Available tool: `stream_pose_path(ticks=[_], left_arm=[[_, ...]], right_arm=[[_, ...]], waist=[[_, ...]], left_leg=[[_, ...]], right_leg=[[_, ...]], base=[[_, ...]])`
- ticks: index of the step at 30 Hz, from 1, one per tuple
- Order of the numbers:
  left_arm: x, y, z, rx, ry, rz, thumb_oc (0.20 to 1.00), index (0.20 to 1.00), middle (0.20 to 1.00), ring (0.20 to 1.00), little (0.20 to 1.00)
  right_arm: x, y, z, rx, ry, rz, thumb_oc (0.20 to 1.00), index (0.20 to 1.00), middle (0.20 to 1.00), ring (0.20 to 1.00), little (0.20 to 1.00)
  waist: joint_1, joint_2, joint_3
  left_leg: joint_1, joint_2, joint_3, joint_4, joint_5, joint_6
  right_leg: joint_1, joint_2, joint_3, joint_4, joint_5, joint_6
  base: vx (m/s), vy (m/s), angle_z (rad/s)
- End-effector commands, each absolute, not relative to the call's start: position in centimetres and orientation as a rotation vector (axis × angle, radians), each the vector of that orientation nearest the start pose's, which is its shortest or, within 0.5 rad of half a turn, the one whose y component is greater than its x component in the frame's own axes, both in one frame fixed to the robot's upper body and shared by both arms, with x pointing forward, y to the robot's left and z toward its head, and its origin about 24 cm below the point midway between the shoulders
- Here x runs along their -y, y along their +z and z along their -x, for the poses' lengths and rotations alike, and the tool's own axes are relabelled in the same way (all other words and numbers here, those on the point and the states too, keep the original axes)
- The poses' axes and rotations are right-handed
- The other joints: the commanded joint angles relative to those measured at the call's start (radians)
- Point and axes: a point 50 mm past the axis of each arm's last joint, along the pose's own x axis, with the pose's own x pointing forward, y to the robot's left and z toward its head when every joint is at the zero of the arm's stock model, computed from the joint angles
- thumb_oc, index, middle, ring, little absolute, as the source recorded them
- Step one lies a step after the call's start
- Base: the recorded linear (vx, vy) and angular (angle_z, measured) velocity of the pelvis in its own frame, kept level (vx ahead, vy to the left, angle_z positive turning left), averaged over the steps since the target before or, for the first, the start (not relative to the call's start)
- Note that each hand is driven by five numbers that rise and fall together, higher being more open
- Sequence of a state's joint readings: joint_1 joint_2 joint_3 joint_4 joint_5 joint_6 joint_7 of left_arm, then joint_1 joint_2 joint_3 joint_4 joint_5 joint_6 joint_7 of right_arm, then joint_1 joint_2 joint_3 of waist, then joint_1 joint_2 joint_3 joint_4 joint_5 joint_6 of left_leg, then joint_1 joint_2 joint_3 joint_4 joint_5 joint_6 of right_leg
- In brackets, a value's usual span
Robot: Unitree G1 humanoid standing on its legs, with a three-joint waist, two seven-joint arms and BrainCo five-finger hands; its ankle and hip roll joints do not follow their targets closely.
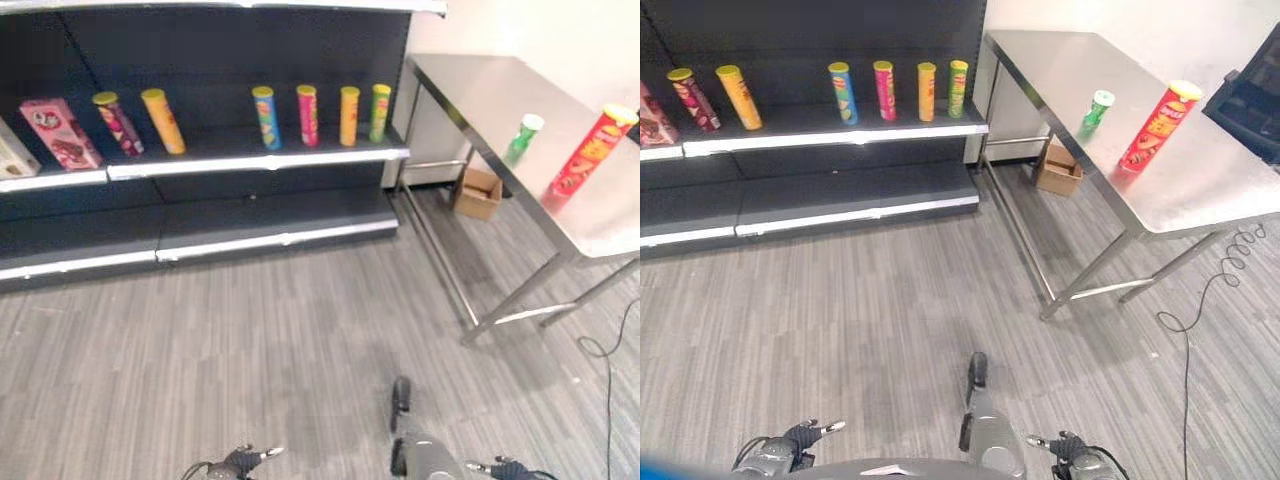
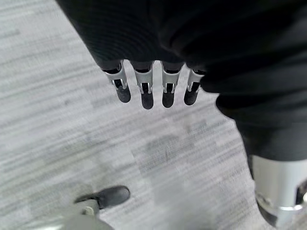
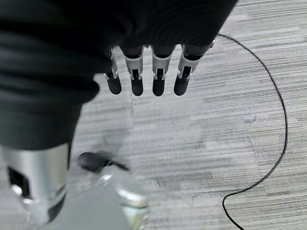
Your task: Put the goods on the table back onto the shelves and tidy them up.
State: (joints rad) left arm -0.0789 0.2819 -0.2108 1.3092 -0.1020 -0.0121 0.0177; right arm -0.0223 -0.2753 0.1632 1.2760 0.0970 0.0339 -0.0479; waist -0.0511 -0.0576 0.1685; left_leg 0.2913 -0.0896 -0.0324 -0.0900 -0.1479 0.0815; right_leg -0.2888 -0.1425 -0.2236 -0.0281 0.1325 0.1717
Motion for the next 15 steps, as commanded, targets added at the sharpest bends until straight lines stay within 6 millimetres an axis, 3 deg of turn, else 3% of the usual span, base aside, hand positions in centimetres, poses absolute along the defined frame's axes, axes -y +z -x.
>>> stream_pose_path(ticks=[1, 2, 6, 7, 8, 10, 11, 13, 14, 15], left_arm=[[-25.7, -15.3, -10.5, -1.212, 0.049, -0.376, 1.0, 1.0, 1.0, 1.0, 1.0], [-25.5, -15.6, -9.7, -1.237, 0.044, -0.369, 1.0, 1.0, 1.0, 1.0, 1.0], [-25.1, -15.7, -9.6, -1.237, 0.023, -0.373, 1.0, 1.0, 1.0, 1.0, 1.0], [-25.1, -15.6, -9.7, -1.235, 0.02, -0.372, 1.0, 1.0, 1.0, 1.0, 1.0], [-25.0, -15.6, -9.8, -1.229, 0.021, -0.358, 1.0, 1.0, 1.0, 1.0, 1.0], [-25.0, -15.6, -9.9, -1.229, 0.022, -0.356, 1.0, 1.0, 1.0, 1.0, 1.0], [-24.9, -15.6, -9.9, -1.225, 0.029, -0.347, 1.0, 1.0, 1.0, 1.0, 1.0], [-24.9, -15.5, -10.4, -1.209, 0.039, -0.34, 1.0, 1.0, 1.0, 1.0, 1.0], [-24.9, -15.5, -10.4, -1.212, 0.043, -0.346, 1.0, 1.0, 1.0, 1.0, 1.0], [-24.8, -15.5, -10.6, -1.208, 0.048, -0.334, 1.0, 1.0, 1.0, 1.0, 1.0]], right_arm=[[27.1, -15.4, -8.5, -1.294, -0.159, 0.363, 1.0, 1.0, 1.0, 1.0, 1.0], [27.2, -15.5, -7.7, -1.323, -0.138, 0.381, 1.0, 1.0, 1.0, 1.0, 1.0], [27.3, -15.5, -7.4, -1.318, -0.134, 0.38, 1.0, 1.0, 1.0, 1.0, 1.0], [27.2, -15.5, -7.3, -1.319, -0.131, 0.376, 1.0, 1.0, 1.0, 1.0, 1.0], [27.0, -15.6, -7.2, -1.32, -0.129, 0.369, 1.0, 1.0, 1.0, 1.0, 1.0], [26.9, -15.6, -7.3, -1.316, -0.13, 0.365, 1.0, 1.0, 1.0, 1.0, 1.0], [26.8, -15.6, -7.6, -1.306, -0.127, 0.366, 1.0, 1.0, 1.0, 1.0, 1.0], [26.8, -15.5, -8.3, -1.286, -0.125, 0.372, 1.0, 1.0, 1.0, 1.0, 1.0], [26.8, -15.4, -8.4, -1.286, -0.127, 0.375, 1.0, 1.0, 1.0, 1.0, 1.0], [26.8, -15.4, -8.6, -1.28, -0.13, 0.374, 1.0, 1.0, 1.0, 1.0, 1.0]], waist=[[-0.008, -0.007, -0.018], [-0.018, 0.004, -0.043], [-0.027, 0.021, -0.064], [-0.029, 0.024, -0.068], [-0.028, 0.031, -0.067], [-0.028, 0.024, -0.066], [-0.019, 0.014, -0.047], [-0.009, 0.005, -0.018], [-0.007, 0.0, -0.01], [0.01, -0.003, 0.009]], left_leg=[[-0.038, 0.049, 0.004, 0.021, -0.049, -0.091], [-0.007, 0.09, -0.01, 0.032, -0.068, -0.111], [-0.022, 0.137, -0.015, 0.101, -0.043, -0.149], [-0.032, 0.153, -0.011, 0.135, -0.025, -0.165], [-0.074, 0.179, 0.0, 0.273, 0.028, -0.198], [-0.109, 0.177, 0.004, 0.346, 0.056, -0.202], [-0.186, 0.171, 0.004, 0.543, 0.134, -0.202], [-0.263, 0.162, 0.01, 0.693, 0.179, -0.189], [-0.29, 0.17, 0.033, 0.723, 0.173, -0.182], [-0.36, 0.18, 0.071, 0.713, 0.115, -0.161]], right_leg=[[0.093, -0.012, -0.01, -0.059, 0.044, 0.027], [0.116, 0.012, -0.008, -0.052, 0.041, 0.01], [0.135, 0.053, -0.011, -0.035, 0.003, -0.021], [0.146, 0.067, -0.015, -0.034, -0.015, -0.033], [0.194, 0.102, -0.015, -0.046, -0.05, -0.064], [0.211, 0.105, -0.017, -0.052, -0.066, -0.074], [0.253, 0.114, -0.01, -0.059, -0.091, -0.103], [0.28, 0.118, 0.001, -0.059, -0.108, -0.123], [0.292, 0.119, 0.008, -0.059, -0.119, -0.13], [0.321, 0.118, 0.021, -0.059, -0.139, -0.131]], base=[[0.66, -0.234, 0.46], [0.63, -0.269, 0.61], [0.32, -0.191, 0.42], [0.26, -0.199, -0.04], [0.26, -0.196, -0.09], [0.21, -0.157, -0.05], [0.22, -0.174, -0.09], [0.17, -0.122, -0.08], [0.22, -0.073, -0.45], [0.15, -0.041, -0.58]])
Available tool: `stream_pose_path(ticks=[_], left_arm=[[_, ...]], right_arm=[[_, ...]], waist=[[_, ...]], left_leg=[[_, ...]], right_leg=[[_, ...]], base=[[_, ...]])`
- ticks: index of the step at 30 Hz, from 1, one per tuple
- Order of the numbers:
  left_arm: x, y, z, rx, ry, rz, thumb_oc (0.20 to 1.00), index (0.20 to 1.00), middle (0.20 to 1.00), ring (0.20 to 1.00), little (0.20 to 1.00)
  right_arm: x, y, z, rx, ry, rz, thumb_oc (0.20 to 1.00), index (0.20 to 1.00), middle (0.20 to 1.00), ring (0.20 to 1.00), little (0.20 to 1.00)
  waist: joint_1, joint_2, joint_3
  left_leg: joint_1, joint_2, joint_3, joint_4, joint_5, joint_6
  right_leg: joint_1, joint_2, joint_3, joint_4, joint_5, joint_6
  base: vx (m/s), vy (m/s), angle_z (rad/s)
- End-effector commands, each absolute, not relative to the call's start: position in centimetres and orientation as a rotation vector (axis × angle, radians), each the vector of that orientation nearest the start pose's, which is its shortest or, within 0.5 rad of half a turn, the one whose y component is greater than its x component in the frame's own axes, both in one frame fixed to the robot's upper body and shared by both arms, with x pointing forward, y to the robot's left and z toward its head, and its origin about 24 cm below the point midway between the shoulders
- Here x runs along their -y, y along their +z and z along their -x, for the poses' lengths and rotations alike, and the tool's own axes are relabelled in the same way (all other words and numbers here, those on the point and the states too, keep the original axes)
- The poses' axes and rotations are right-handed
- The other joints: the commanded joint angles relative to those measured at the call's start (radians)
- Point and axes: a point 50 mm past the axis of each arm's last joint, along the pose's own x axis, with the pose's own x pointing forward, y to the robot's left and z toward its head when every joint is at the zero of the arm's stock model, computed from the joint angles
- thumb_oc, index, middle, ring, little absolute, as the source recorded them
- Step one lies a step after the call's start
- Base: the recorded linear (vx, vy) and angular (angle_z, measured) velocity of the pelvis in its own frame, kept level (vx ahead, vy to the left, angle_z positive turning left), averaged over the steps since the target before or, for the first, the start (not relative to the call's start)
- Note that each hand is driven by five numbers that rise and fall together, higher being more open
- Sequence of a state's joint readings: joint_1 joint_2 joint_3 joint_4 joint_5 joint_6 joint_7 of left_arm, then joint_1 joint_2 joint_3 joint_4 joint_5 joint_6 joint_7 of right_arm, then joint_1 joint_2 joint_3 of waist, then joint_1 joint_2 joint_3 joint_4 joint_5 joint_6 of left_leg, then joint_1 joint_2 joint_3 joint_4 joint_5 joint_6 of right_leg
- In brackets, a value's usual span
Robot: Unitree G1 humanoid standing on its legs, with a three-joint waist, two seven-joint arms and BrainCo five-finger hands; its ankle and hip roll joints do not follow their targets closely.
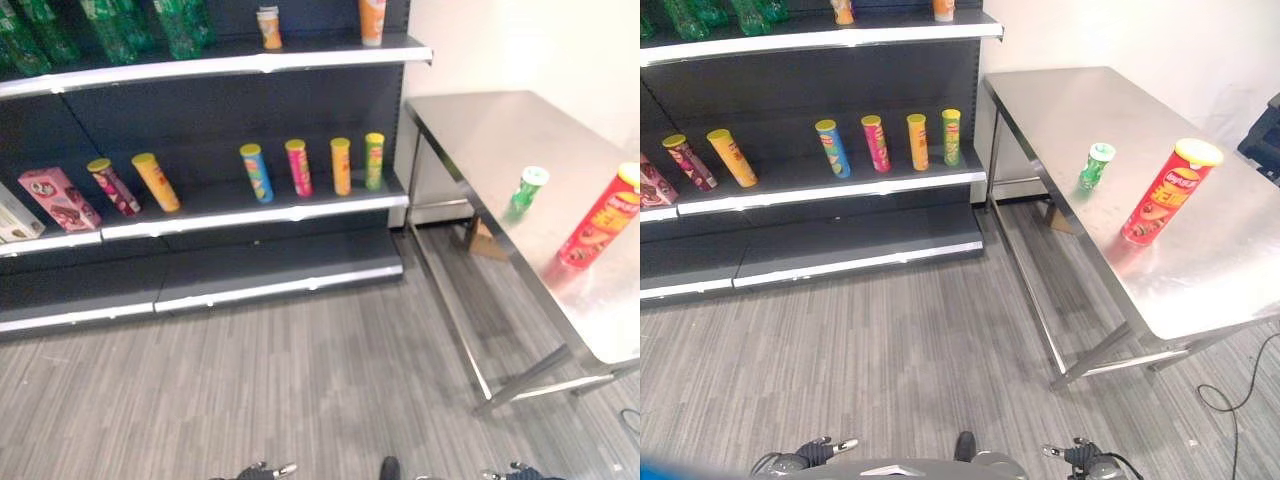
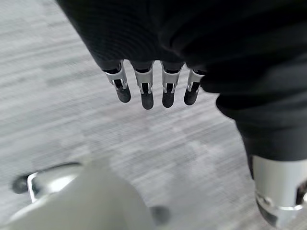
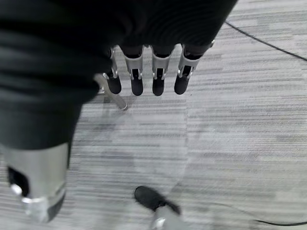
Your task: Put the goods on the table back onto the shelves and tidy them up.
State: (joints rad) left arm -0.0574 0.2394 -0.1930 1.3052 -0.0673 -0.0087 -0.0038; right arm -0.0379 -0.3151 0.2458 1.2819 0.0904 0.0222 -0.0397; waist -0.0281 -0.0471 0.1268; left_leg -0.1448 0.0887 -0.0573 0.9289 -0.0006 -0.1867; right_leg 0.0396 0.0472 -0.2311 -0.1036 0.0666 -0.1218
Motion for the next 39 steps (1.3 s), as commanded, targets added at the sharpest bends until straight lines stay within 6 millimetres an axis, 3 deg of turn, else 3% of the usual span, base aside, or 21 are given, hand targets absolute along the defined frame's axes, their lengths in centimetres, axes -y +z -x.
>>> stream_pose_path(ticks=[1, 3, 4, 5, 6, 8, 9, 12, 15, 21, 26, 28, 29, 30, 31, 32, 35, 37, 38, 39], left_arm=[[-24.8, -15.5, -10.6, -1.208, 0.048, -0.335, 1.0, 1.0, 1.0, 1.0, 1.0], [-24.6, -15.5, -10.6, -1.205, 0.049, -0.32, 1.0, 1.0, 1.0, 1.0, 1.0], [-24.5, -15.5, -10.7, -1.199, 0.052, -0.314, 1.0, 1.0, 1.0, 1.0, 1.0], [-24.5, -15.5, -10.7, -1.197, 0.053, -0.312, 1.0, 1.0, 1.0, 1.0, 1.0], [-24.5, -15.5, -10.7, -1.197, 0.053, -0.312, 1.0, 1.0, 1.0, 1.0, 1.0], [-24.8, -15.6, -10.4, -1.208, 0.063, -0.323, 1.0, 1.0, 1.0, 1.0, 1.0], [-24.7, -15.8, -9.7, -1.238, 0.054, -0.325, 1.0, 1.0, 1.0, 1.0, 1.0], [-24.7, -15.8, -9.6, -1.24, 0.059, -0.32, 1.0, 1.0, 1.0, 1.0, 1.0], [-25.1, -15.7, -9.6, -1.234, 0.069, -0.328, 1.0, 1.0, 1.0, 1.0, 1.0], [-26.2, -15.1, -10.4, -1.198, 0.115, -0.323, 1.0, 1.0, 1.0, 1.0, 1.0], [-27.7, -14.5, -10.9, -1.181, 0.137, -0.355, 1.0, 1.0, 1.0, 1.0, 1.0], [-28.0, -14.4, -10.8, -1.185, 0.137, -0.365, 1.0, 1.0, 1.0, 1.0, 1.0], [-28.1, -14.5, -10.4, -1.197, 0.137, -0.368, 1.0, 1.0, 1.0, 1.0, 1.0], [-28.1, -14.5, -10.4, -1.197, 0.136, -0.368, 1.0, 1.0, 1.0, 1.0, 1.0], [-28.1, -14.6, -10.1, -1.207, 0.134, -0.366, 1.0, 1.0, 1.0, 1.0, 1.0], [-28.1, -14.6, -10.1, -1.207, 0.133, -0.366, 1.0, 1.0, 1.0, 1.0, 1.0], [-28.0, -14.8, -9.6, -1.227, 0.128, -0.365, 1.0, 1.0, 1.0, 1.0, 1.0], [-28.0, -14.8, -9.3, -1.235, 0.134, -0.353, 1.0, 1.0, 1.0, 1.0, 1.0], [-27.9, -14.9, -9.1, -1.242, 0.131, -0.344, 1.0, 1.0, 1.0, 1.0, 1.0], [-27.9, -14.9, -9.1, -1.242, 0.13, -0.344, 1.0, 1.0, 1.0, 1.0, 1.0]], right_arm=[[26.8, -15.4, -8.6, -1.28, -0.129, 0.374, 1.0, 1.0, 1.0, 1.0, 1.0], [26.7, -15.4, -8.9, -1.274, -0.129, 0.376, 1.0, 1.0, 1.0, 1.0, 1.0], [26.8, -15.3, -9.1, -1.268, -0.123, 0.391, 1.0, 1.0, 1.0, 1.0, 1.0], [26.9, -15.2, -9.2, -1.263, -0.121, 0.401, 1.0, 1.0, 1.0, 1.0, 1.0], [26.9, -15.2, -9.2, -1.263, -0.121, 0.401, 1.0, 1.0, 1.0, 1.0, 1.0], [27.2, -15.1, -9.3, -1.259, -0.128, 0.41, 1.0, 1.0, 1.0, 1.0, 1.0], [27.0, -15.2, -9.1, -1.262, -0.126, 0.402, 1.0, 1.0, 1.0, 1.0, 1.0], [26.8, -15.4, -8.7, -1.272, -0.13, 0.398, 1.0, 1.0, 1.0, 1.0, 1.0], [27.0, -15.4, -8.5, -1.282, -0.147, 0.389, 1.0, 1.0, 1.0, 1.0, 1.0], [28.4, -15.0, -8.0, -1.285, -0.273, 0.322, 1.0, 1.0, 1.0, 1.0, 1.0], [32.3, -13.8, -5.3, -1.315, -0.519, 0.243, 1.0, 1.0, 1.0, 1.0, 1.0], [34.6, -12.8, -3.7, -1.316, -0.65, 0.213, 1.0, 1.0, 1.0, 1.0, 1.0], [36.8, -11.6, -2.7, -1.278, -0.779, 0.179, 1.0, 1.0, 1.0, 1.0, 1.0], [36.8, -11.6, -2.6, -1.278, -0.78, 0.179, 1.0, 1.0, 1.0, 1.0, 1.0], [38.9, -10.1, -2.5, -1.186, -0.92, 0.122, 1.0, 1.0, 1.0, 1.0, 1.0], [38.9, -10.1, -2.4, -1.186, -0.922, 0.122, 1.0, 1.0, 1.0, 1.0, 1.0], [42.2, -7.3, -2.5, -1.002, -1.096, 0.051, 1.0, 1.0, 1.0, 1.0, 1.0], [44.7, -4.3, -4.5, -0.785, -1.157, 0.005, 1.0, 1.0, 1.0, 1.0, 1.0], [46.4, -1.3, -6.8, -0.61, -1.144, 0.037, 1.0, 1.0, 1.0, 1.0, 1.0], [46.4, -1.3, -6.7, -0.61, -1.145, 0.038, 1.0, 1.0, 1.0, 1.0, 1.0]], waist=[[-0.014, -0.016, 0.049], [-0.001, -0.021, 0.056], [0.022, -0.012, 0.061], [0.034, 0.002, 0.06], [0.032, 0.001, 0.059], [0.051, 0.02, 0.061], [0.046, 0.026, 0.047], [0.039, 0.02, 0.025], [0.035, 0.005, -0.009], [0.024, -0.001, -0.019], [-0.003, 0.002, -0.001], [-0.016, 0.002, 0.008], [-0.031, -0.001, 0.019], [-0.03, -0.001, 0.02], [-0.045, -0.002, 0.024], [-0.043, -0.001, 0.024], [-0.061, -0.005, 0.017], [-0.063, -0.006, 0.008], [-0.064, -0.012, 0.001], [-0.064, -0.01, 0.0]], left_leg=[[0.074, -0.001, 0.096, -0.308, -0.03, 0.108], [0.018, -0.02, 0.116, -0.417, -0.092, 0.13], [-0.034, -0.057, 0.093, -0.608, -0.075, 0.131], [-0.033, -0.072, 0.059, -0.73, -0.019, 0.122], [-0.032, -0.073, 0.058, -0.736, -0.015, 0.122], [-0.059, -0.079, -0.014, -0.863, 0.08, 0.103], [-0.016, -0.067, -0.024, -0.921, 0.082, 0.105], [0.021, -0.075, -0.024, -0.942, 0.072, 0.115], [0.083, -0.084, 0.028, -0.986, 0.052, 0.134], [0.113, -0.092, 0.09, -1.0, 0.02, 0.157], [0.141, -0.097, 0.127, -1.006, -0.006, 0.183], [0.161, -0.1, 0.139, -1.008, -0.018, 0.194], [0.186, -0.1, 0.151, -1.01, -0.029, 0.204], [0.187, -0.101, 0.152, -1.01, -0.029, 0.204], [0.204, -0.1, 0.157, -1.014, -0.038, 0.208], [0.205, -0.1, 0.157, -1.014, -0.038, 0.209], [0.221, -0.1, 0.166, -1.016, -0.054, 0.207], [0.221, -0.089, 0.184, -1.016, -0.064, 0.199], [0.216, -0.085, 0.185, -1.016, -0.068, 0.191], [0.215, -0.084, 0.184, -1.016, -0.068, 0.191]], right_leg=[[-0.01, -0.074, 0.027, 0.016, -0.073, 0.163], [0.009, -0.084, 0.04, 0.016, -0.088, 0.173], [0.029, -0.079, 0.057, 0.016, -0.105, 0.181], [0.043, -0.065, 0.069, 0.016, -0.116, 0.181], [0.041, -0.067, 0.068, 0.016, -0.116, 0.181], [0.082, -0.045, 0.086, 0.016, -0.144, 0.178], [0.097, -0.036, 0.097, 0.016, -0.154, 0.177], [0.099, -0.052, 0.108, 0.016, -0.156, 0.184], [0.098, -0.083, 0.136, 0.021, -0.151, 0.212], [0.051, -0.117, 0.156, 0.094, -0.151, 0.248], [-0.035, -0.135, 0.158, 0.263, -0.156, 0.283], [-0.065, -0.146, 0.153, 0.338, -0.152, 0.29], [-0.086, -0.158, 0.143, 0.402, -0.126, 0.294], [-0.087, -0.158, 0.143, 0.404, -0.128, 0.295], [-0.102, -0.164, 0.137, 0.444, -0.112, 0.295], [-0.103, -0.164, 0.138, 0.446, -0.114, 0.295], [-0.108, -0.174, 0.138, 0.441, -0.109, 0.293], [-0.099, -0.194, 0.115, 0.376, -0.108, 0.294], [-0.105, -0.205, 0.112, 0.294, -0.09, 0.299], [-0.102, -0.204, 0.111, 0.288, -0.087, 0.299]], base=[[0.16, -0.003, -0.43], [0.18, 0.079, -0.14], [0.29, 0.158, -0.1], [0.22, 0.131, -0.07], [0.18, 0.097, -0.13], [0.25, 0.125, -0.32], [0.25, 0.123, -0.36], [0.2, 0.141, -0.41], [0.22, 0.203, -0.35], [0.09, 0.169, -0.45], [0.03, 0.157, -0.32], [0.05, 0.171, -0.35], [0.05, 0.13, -0.26], [0.07, 0.141, -0.31], [0.04, 0.064, -0.18], [0.06, 0.093, -0.09], [0.06, 0.052, -0.11], [0.05, -0.034, -0.21], [0.03, -0.06, -0.26], [0.04, -0.053, -0.34]])
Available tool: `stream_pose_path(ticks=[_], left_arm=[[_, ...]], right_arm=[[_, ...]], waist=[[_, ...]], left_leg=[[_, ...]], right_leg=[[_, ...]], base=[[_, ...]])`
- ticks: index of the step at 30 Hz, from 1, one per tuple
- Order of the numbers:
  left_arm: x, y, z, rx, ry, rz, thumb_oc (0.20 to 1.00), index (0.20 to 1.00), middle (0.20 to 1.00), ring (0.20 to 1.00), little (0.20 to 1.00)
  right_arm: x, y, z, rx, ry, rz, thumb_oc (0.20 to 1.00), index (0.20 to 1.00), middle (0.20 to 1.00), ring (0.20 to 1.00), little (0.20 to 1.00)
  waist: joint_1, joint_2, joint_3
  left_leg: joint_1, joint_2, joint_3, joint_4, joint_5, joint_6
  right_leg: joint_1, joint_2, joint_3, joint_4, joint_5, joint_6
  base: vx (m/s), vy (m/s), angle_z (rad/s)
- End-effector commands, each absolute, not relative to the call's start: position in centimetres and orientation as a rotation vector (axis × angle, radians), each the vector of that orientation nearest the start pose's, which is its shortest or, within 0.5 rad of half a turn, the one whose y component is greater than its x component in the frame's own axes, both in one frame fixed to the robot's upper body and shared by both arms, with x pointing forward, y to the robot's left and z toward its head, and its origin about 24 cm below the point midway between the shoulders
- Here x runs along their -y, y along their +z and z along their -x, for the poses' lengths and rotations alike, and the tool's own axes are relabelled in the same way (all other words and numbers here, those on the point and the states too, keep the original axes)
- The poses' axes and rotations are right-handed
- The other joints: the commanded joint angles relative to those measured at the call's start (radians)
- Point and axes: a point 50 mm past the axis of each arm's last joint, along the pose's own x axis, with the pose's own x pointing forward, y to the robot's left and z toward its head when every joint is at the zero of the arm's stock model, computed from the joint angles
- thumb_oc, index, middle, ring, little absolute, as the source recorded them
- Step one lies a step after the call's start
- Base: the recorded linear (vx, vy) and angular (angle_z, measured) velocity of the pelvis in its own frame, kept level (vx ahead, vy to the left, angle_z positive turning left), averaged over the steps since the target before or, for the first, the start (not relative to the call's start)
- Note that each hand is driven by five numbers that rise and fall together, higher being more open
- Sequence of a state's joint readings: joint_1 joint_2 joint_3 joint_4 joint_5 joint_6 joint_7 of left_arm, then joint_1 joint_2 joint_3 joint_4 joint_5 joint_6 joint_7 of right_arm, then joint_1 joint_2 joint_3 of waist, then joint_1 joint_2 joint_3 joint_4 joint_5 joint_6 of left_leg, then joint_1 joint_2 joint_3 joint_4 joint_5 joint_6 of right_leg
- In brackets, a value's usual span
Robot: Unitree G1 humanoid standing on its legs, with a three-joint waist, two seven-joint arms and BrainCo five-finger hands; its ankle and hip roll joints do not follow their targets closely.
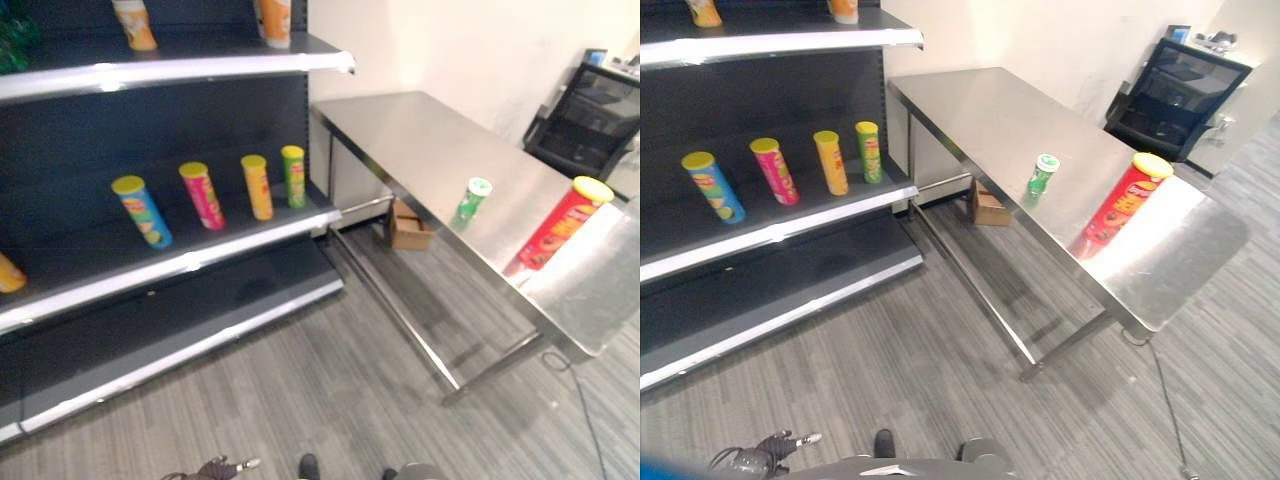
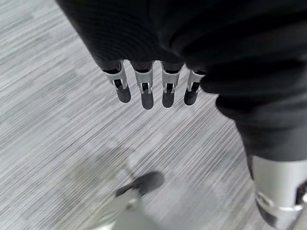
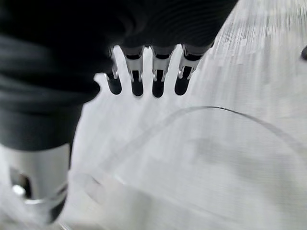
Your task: Put the goods on the table back onto the shelves and tidy them up.
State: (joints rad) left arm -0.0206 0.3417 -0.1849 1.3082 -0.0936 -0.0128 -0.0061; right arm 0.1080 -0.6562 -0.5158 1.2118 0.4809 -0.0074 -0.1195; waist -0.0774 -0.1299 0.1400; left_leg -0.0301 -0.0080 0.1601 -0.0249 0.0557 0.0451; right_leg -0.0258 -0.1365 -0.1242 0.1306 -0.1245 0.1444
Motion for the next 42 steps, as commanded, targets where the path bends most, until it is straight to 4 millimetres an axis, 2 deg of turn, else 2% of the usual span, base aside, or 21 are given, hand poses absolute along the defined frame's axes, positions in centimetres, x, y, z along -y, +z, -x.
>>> stream_pose_path(ticks=[1, 3, 4, 5, 8, 9, 13, 14, 16, 17, 18, 20, 23, 25, 27, 29, 30, 32, 34, 37, 42], left_arm=[[-27.7, -15.0, -9.1, -1.246, 0.123, -0.343, 1.0, 1.0, 1.0, 1.0, 1.0], [-27.6, -15.0, -8.9, -1.247, 0.109, -0.353, 1.0, 1.0, 1.0, 1.0, 1.0], [-27.6, -15.1, -8.9, -1.247, 0.108, -0.353, 1.0, 1.0, 1.0, 1.0, 1.0], [-27.5, -15.1, -8.5, -1.251, 0.096, -0.362, 1.0, 1.0, 1.0, 1.0, 1.0], [-27.4, -15.1, -8.6, -1.234, 0.097, -0.359, 1.0, 1.0, 1.0, 1.0, 1.0], [-27.4, -15.0, -8.6, -1.226, 0.098, -0.358, 1.0, 1.0, 1.0, 1.0, 1.0], [-27.7, -15.0, -8.4, -1.221, 0.102, -0.361, 1.0, 1.0, 1.0, 1.0, 1.0], [-27.8, -14.9, -8.0, -1.225, 0.097, -0.366, 1.0, 1.0, 1.0, 1.0, 1.0], [-28.0, -14.9, -7.9, -1.226, 0.091, -0.369, 1.0, 1.0, 1.0, 1.0, 1.0], [-28.2, -14.8, -7.6, -1.227, 0.086, -0.372, 1.0, 1.0, 1.0, 1.0, 1.0], [-28.2, -14.8, -7.6, -1.227, 0.085, -0.372, 1.0, 1.0, 1.0, 1.0, 1.0], [-28.3, -14.9, -7.2, -1.236, 0.097, -0.366, 1.0, 1.0, 1.0, 1.0, 1.0], [-27.7, -15.0, -7.4, -1.217, 0.11, -0.311, 1.0, 1.0, 1.0, 1.0, 1.0], [-26.9, -15.1, -8.0, -1.193, 0.102, -0.281, 1.0, 1.0, 1.0, 1.0, 1.0], [-26.6, -15.0, -8.5, -1.17, 0.118, -0.251, 1.0, 1.0, 1.0, 1.0, 1.0], [-26.4, -15.0, -8.7, -1.151, 0.142, -0.211, 1.0, 1.0, 1.0, 1.0, 1.0], [-26.0, -15.1, -8.7, -1.15, 0.151, -0.182, 1.0, 1.0, 1.0, 1.0, 1.0], [-25.8, -15.2, -8.6, -1.156, 0.144, -0.182, 1.0, 1.0, 1.0, 1.0, 1.0], [-25.8, -15.3, -8.3, -1.171, 0.134, -0.195, 1.0, 1.0, 1.0, 1.0, 1.0], [-25.8, -15.6, -7.5, -1.201, 0.125, -0.203, 1.0, 1.0, 1.0, 1.0, 1.0], [-26.3, -15.7, -6.6, -1.241, 0.128, -0.223, 1.0, 1.0, 1.0, 1.0, 1.0]], right_arm=[[47.2, 1.2, -8.8, -0.494, -1.109, 0.091, 1.0, 1.0, 1.0, 1.0, 1.0], [47.6, 4.9, -11.7, -0.325, -1.05, 0.179, 1.0, 1.0, 1.0, 1.0, 1.0], [47.6, 4.9, -11.6, -0.326, -1.051, 0.181, 1.0, 1.0, 1.0, 1.0, 1.0], [47.5, 9.1, -14.5, -0.169, -0.983, 0.298, 1.0, 1.0, 1.0, 1.0, 1.0], [45.8, 13.6, -17.8, 0.033, -0.885, 0.409, 1.0, 1.0, 1.0, 1.0, 1.0], [44.4, 16.2, -19.5, 0.139, -0.822, 0.485, 1.0, 1.0, 1.0, 1.0, 1.0], [42.8, 18.8, -20.7, 0.254, -0.753, 0.53, 1.0, 1.0, 1.0, 1.0, 1.0], [42.3, 20.3, -21.4, 0.301, -0.724, 0.565, 1.0, 1.0, 1.0, 1.0, 1.0], [42.0, 21.4, -22.0, 0.309, -0.689, 0.607, 1.0, 1.0, 1.0, 1.0, 1.0], [42.0, 22.5, -22.1, 0.291, -0.663, 0.701, 1.0, 1.0, 1.0, 1.0, 1.0], [42.0, 22.5, -22.1, 0.29, -0.663, 0.702, 1.0, 1.0, 1.0, 1.0, 1.0], [41.5, 23.9, -22.2, 0.329, -0.634, 0.728, 1.0, 1.0, 1.0, 1.0, 1.0], [40.9, 25.5, -22.5, 0.375, -0.594, 0.752, 1.0, 1.0, 1.0, 1.0, 1.0], [40.1, 26.5, -23.3, 0.413, -0.551, 0.755, 1.0, 1.0, 1.0, 1.0, 1.0], [39.3, 27.3, -23.8, 0.441, -0.5, 0.745, 1.0, 1.0, 1.0, 1.0, 1.0], [38.8, 27.7, -23.9, 0.453, -0.461, 0.743, 1.0, 1.0, 1.0, 1.0, 1.0], [39.0, 28.0, -23.5, 0.463, -0.464, 0.725, 1.0, 1.0, 1.0, 1.0, 1.0], [39.1, 28.0, -23.4, 0.467, -0.47, 0.717, 1.0, 1.0, 1.0, 1.0, 1.0], [38.9, 28.3, -23.8, 0.482, -0.456, 0.691, 1.0, 1.0, 1.0, 1.0, 1.0], [38.8, 27.9, -24.3, 0.47, -0.403, 0.622, 1.0, 1.0, 1.0, 1.0, 1.0], [38.1, 26.5, -25.5, 0.382, -0.272, 0.565, 1.0, 1.0, 1.0, 1.0, 1.0]], waist=[[-0.017, 0.072, -0.012], [-0.023, 0.067, -0.01], [-0.022, 0.069, -0.01], [-0.019, 0.066, -0.008], [-0.01, 0.064, 0.001], [-0.002, 0.06, 0.002], [0.007, 0.054, 0.002], [0.017, 0.048, 0.0], [0.018, 0.04, -0.002], [0.017, 0.026, -0.012], [0.015, 0.028, -0.012], [0.013, 0.021, -0.033], [0.01, 0.05, -0.058], [0.015, 0.061, -0.06], [0.02, 0.057, -0.049], [0.017, 0.046, -0.036], [0.021, 0.04, -0.028], [0.029, 0.038, -0.026], [0.042, 0.038, -0.016], [0.047, 0.045, -0.024], [0.051, 0.04, -0.04]], left_leg=[[0.101, 0.015, -0.037, -0.062, -0.126, -0.042], [0.109, 0.013, -0.041, -0.062, -0.133, -0.045], [0.11, 0.014, -0.04, -0.062, -0.134, -0.045], [0.127, 0.016, -0.042, -0.062, -0.145, -0.047], [0.146, 0.02, -0.053, -0.062, -0.157, -0.053], [0.16, 0.025, -0.063, -0.062, -0.166, -0.06], [0.183, 0.036, -0.088, -0.062, -0.182, -0.072], [0.205, 0.05, -0.106, -0.062, -0.192, -0.086], [0.229, 0.065, -0.124, -0.062, -0.204, -0.103], [0.254, 0.082, -0.145, -0.062, -0.226, -0.122], [0.256, 0.083, -0.148, -0.062, -0.227, -0.122], [0.265, 0.124, -0.157, -0.062, -0.225, -0.143], [0.237, 0.195, -0.182, -0.039, -0.201, -0.174], [0.192, 0.208, -0.206, 0.009, -0.181, -0.18], [0.143, 0.204, -0.219, 0.089, -0.148, -0.186], [0.101, 0.208, -0.17, 0.134, -0.12, -0.189], [0.072, 0.207, -0.111, 0.09, -0.11, -0.182], [0.047, 0.199, -0.09, 0.065, -0.095, -0.18], [-0.01, 0.176, -0.081, 0.049, -0.072, -0.178], [0.011, 0.16, -0.087, -0.001, -0.065, -0.176], [0.07, 0.138, -0.058, -0.06, -0.068, -0.169]], right_leg=[[-0.053, -0.019, 0.022, 0.023, 0.124, 0.038], [-0.076, -0.025, 0.054, -0.03, 0.16, 0.046], [-0.074, -0.024, 0.055, -0.033, 0.162, 0.047], [-0.082, -0.034, 0.076, -0.077, 0.198, 0.058], [-0.1, -0.056, 0.085, -0.121, 0.239, 0.072], [-0.101, -0.069, 0.093, -0.145, 0.259, 0.081], [-0.108, -0.087, 0.109, -0.174, 0.29, 0.094], [-0.12, -0.1, 0.11, -0.189, 0.315, 0.103], [-0.124, -0.099, 0.116, -0.194, 0.328, 0.109], [-0.111, -0.088, 0.113, -0.193, 0.305, 0.108], [-0.108, -0.088, 0.11, -0.193, 0.303, 0.108], [-0.091, -0.064, 0.094, -0.186, 0.283, 0.104], [-0.07, -0.007, 0.051, -0.176, 0.213, 0.06], [-0.058, 0.021, 0.037, -0.183, 0.181, 0.037], [-0.037, 0.031, 0.027, -0.197, 0.166, 0.021], [-0.005, 0.025, -0.016, -0.213, 0.144, 0.009], [0.021, 0.018, -0.047, -0.218, 0.127, 0.005], [0.028, 0.013, -0.063, -0.218, 0.126, 0.005], [0.034, 0.008, -0.077, -0.218, 0.128, 0.006], [0.044, 0.019, -0.083, -0.218, 0.126, 0.006], [0.056, -0.003, -0.073, -0.21, 0.137, 0.015]], base=[[0.04, -0.021, -0.47], [0.06, -0.027, -0.24], [0.1, -0.044, -0.08], [0.1, -0.053, -0.12], [0.13, -0.1, -0.24], [0.18, -0.151, -0.21], [0.18, -0.148, 0.09], [0.3, -0.246, 0.45], [0.36, -0.318, 0.65], [0.29, -0.262, 0.67], [0.3, -0.325, 0.9], [0.24, -0.337, 0.83], [0.19, -0.311, 0.49], [0.1, -0.239, 0.35], [0.05, -0.189, 0.2], [0.02, -0.131, 0.42], [0.01, -0.068, 0.65], [0.0, -0.027, 0.65], [0.0, -0.007, 0.56], [0.06, 0.039, 0.25], [0.09, 0.109, 0.03]])
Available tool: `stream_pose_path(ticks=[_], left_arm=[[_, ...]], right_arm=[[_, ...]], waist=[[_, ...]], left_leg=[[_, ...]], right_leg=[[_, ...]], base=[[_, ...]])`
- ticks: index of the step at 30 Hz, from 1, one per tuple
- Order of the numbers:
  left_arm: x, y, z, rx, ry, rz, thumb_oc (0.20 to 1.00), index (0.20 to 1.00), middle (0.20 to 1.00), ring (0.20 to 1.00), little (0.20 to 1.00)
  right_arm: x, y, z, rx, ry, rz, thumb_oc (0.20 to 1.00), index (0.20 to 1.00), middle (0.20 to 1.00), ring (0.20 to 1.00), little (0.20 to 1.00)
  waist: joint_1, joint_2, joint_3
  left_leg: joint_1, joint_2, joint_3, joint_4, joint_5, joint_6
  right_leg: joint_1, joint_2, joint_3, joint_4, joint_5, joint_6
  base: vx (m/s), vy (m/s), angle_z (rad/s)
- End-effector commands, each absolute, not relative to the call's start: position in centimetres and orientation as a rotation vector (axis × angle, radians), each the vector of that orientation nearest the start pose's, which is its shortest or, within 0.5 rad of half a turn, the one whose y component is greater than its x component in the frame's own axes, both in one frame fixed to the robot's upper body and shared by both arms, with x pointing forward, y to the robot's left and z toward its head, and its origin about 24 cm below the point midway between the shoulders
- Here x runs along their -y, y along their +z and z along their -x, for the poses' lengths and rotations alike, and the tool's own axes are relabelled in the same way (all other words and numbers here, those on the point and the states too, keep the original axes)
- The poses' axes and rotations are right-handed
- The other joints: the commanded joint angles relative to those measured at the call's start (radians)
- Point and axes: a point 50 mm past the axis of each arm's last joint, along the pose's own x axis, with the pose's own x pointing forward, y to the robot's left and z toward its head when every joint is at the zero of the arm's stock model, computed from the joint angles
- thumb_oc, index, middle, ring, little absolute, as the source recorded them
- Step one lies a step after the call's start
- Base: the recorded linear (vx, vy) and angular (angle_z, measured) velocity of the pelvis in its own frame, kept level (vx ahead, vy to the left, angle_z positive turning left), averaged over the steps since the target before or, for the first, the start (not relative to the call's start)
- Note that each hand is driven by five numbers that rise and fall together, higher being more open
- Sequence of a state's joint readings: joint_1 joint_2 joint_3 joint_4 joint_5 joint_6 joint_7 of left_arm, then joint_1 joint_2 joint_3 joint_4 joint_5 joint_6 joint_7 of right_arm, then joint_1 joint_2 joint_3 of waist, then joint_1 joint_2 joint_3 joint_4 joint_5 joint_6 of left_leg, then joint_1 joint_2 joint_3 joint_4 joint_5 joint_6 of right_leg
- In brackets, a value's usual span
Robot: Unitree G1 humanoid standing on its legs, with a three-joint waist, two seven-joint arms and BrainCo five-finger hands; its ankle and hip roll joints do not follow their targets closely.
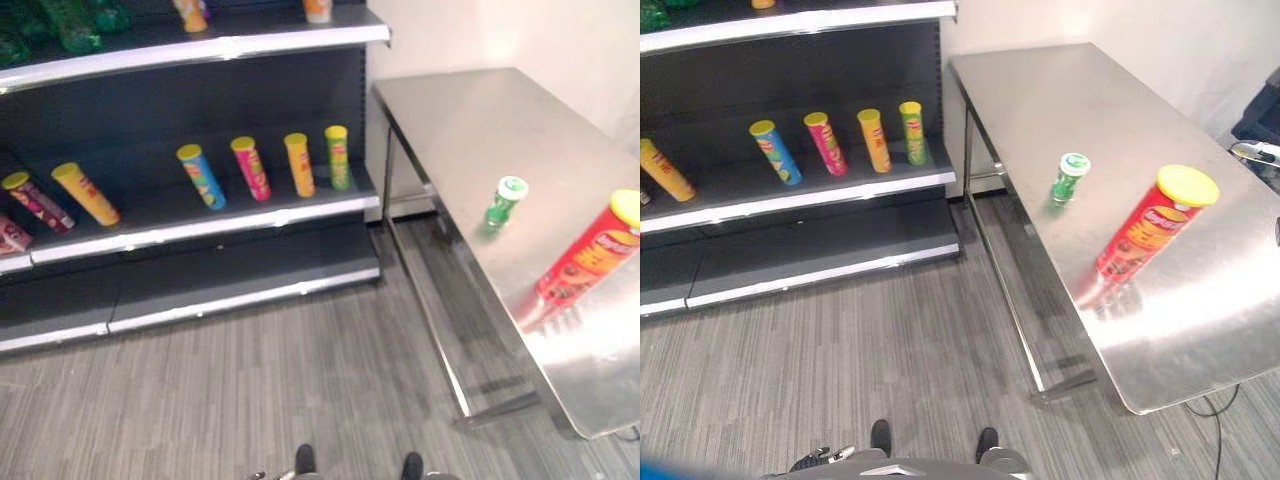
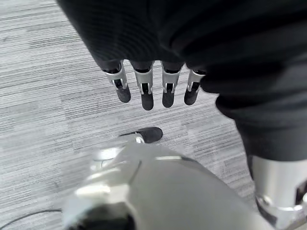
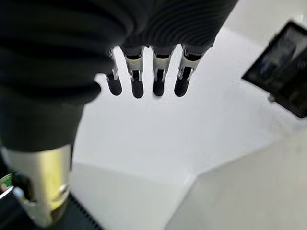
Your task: Put the goods on the table back onto the shelves and tidy them up.
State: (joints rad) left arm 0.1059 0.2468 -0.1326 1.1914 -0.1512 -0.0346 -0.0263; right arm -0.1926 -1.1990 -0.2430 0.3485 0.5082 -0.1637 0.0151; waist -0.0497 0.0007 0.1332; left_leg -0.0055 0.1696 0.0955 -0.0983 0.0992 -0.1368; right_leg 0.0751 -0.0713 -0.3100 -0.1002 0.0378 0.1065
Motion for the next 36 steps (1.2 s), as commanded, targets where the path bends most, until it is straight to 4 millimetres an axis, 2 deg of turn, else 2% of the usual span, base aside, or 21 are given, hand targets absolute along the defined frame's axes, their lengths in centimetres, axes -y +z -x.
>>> stream_pose_path(ticks=[1, 5, 23, 24, 25, 26, 27, 29, 36], left_arm=[[-26.5, -15.6, -6.5, -1.243, 0.132, -0.226, 1.0, 1.0, 1.0, 1.0, 1.0], [-26.5, -15.6, -6.5, -1.238, 0.127, -0.222, 1.0, 1.0, 1.0, 1.0, 1.0], [-26.5, -15.6, -6.5, -1.238, 0.127, -0.222, 1.0, 1.0, 1.0, 1.0, 1.0], [-26.4, -15.6, -6.6, -1.234, 0.124, -0.218, 1.0, 1.0, 1.0, 1.0, 1.0], [-26.2, -15.7, -6.1, -1.23, 0.133, -0.196, 1.0, 1.0, 1.0, 1.0, 1.0], [-26.0, -15.7, -6.3, -1.221, 0.129, -0.194, 1.0, 1.0, 1.0, 1.0, 1.0], [-25.6, -15.7, -6.7, -1.211, 0.104, -0.198, 1.0, 1.0, 1.0, 1.0, 1.0], [-25.4, -15.7, -6.8, -1.211, 0.099, -0.196, 1.0, 1.0, 1.0, 1.0, 1.0], [-25.5, -15.7, -6.7, -1.214, 0.106, -0.199, 1.0, 1.0, 1.0, 1.0, 1.0]], right_arm=[[37.9, 26.3, -25.6, 0.375, -0.247, 0.55, 1.0, 1.0, 1.0, 1.0, 1.0], [37.2, 26.0, -25.8, 0.348, -0.179, 0.57, 1.0, 1.0, 1.0, 1.0, 1.0], [37.2, 26.0, -25.8, 0.348, -0.179, 0.57, 1.0, 1.0, 1.0, 1.0, 1.0], [37.1, 25.8, -25.9, 0.312, -0.167, 0.62, 1.0, 1.0, 1.0, 1.0, 1.0], [37.8, 26.5, -24.5, 0.153, -0.15, 0.982, 1.0, 1.0, 1.0, 1.0, 1.0], [37.9, 26.5, -24.2, 0.072, -0.12, 1.128, 1.0, 1.0, 1.0, 1.0, 1.0], [38.1, 24.9, -24.5, -0.054, -0.061, 1.239, 1.0, 1.0, 1.0, 1.0, 1.0], [37.9, 24.4, -25.2, -0.084, -0.038, 1.283, 1.0, 1.0, 1.0, 1.0, 1.0], [37.6, 23.8, -25.6, -0.085, -0.029, 1.273, 1.0, 1.0, 1.0, 1.0, 1.0]], waist=[[0.023, -0.093, -0.035], [0.025, -0.096, -0.038], [0.025, -0.096, -0.038], [0.026, -0.101, -0.039], [0.006, -0.121, -0.045], [0.003, -0.123, -0.044], [0.014, -0.122, -0.041], [0.013, -0.119, -0.039], [0.01, -0.113, -0.039]], left_leg=[[0.054, -0.041, 0.011, 0.011, -0.115, 0.014], [0.065, -0.042, 0.017, 0.011, -0.123, 0.016], [0.065, -0.042, 0.017, 0.011, -0.123, 0.016], [0.068, -0.044, 0.019, 0.011, -0.127, 0.017], [0.094, -0.037, 0.028, 0.011, -0.144, 0.014], [0.095, -0.032, 0.031, 0.011, -0.143, 0.01], [0.092, -0.03, 0.026, 0.011, -0.138, 0.006], [0.092, -0.03, 0.026, 0.011, -0.137, 0.005], [0.09, -0.03, 0.021, 0.011, -0.135, 0.004]], right_leg=[[-0.044, -0.071, 0.115, 0.022, -0.023, 0.055], [-0.045, -0.076, 0.117, 0.025, -0.022, 0.06], [-0.045, -0.076, 0.117, 0.025, -0.022, 0.06], [-0.045, -0.081, 0.117, 0.027, -0.019, 0.064], [-0.041, -0.09, 0.123, 0.032, -0.015, 0.076], [-0.042, -0.087, 0.123, 0.03, -0.016, 0.076], [-0.042, -0.085, 0.121, 0.026, -0.019, 0.075], [-0.04, -0.085, 0.118, 0.024, -0.019, 0.074], [-0.038, -0.085, 0.115, 0.022, -0.019, 0.073]], base=[[0.04, 0.045, -0.11], [0.03, 0.031, -0.07], [0.0, 0.001, -0.01], [0.11, 0.071, 0.0], [0.12, 0.065, 0.01], [0.08, 0.021, 0.09], [-0.01, -0.027, 0.03], [-0.02, -0.016, -0.14], [0.0, -0.005, -0.05]])
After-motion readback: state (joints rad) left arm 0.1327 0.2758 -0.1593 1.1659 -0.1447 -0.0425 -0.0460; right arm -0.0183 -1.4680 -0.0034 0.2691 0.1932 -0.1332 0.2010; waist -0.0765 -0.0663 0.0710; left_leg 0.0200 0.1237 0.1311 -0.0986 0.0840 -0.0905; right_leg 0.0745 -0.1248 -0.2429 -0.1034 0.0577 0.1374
